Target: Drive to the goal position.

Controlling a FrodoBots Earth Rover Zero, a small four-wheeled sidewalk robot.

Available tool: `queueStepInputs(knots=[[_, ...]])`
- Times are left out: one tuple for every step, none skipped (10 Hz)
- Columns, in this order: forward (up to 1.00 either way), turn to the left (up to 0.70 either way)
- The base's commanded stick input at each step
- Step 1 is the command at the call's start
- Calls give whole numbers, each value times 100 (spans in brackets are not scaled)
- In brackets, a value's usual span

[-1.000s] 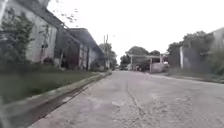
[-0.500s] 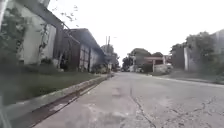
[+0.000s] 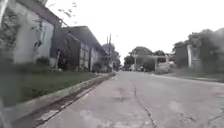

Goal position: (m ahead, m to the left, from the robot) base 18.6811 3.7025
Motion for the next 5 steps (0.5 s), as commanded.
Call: queueStepInputs(knots=[[70,0],[70,0],[70,0],[70,-2],[70,-2]])
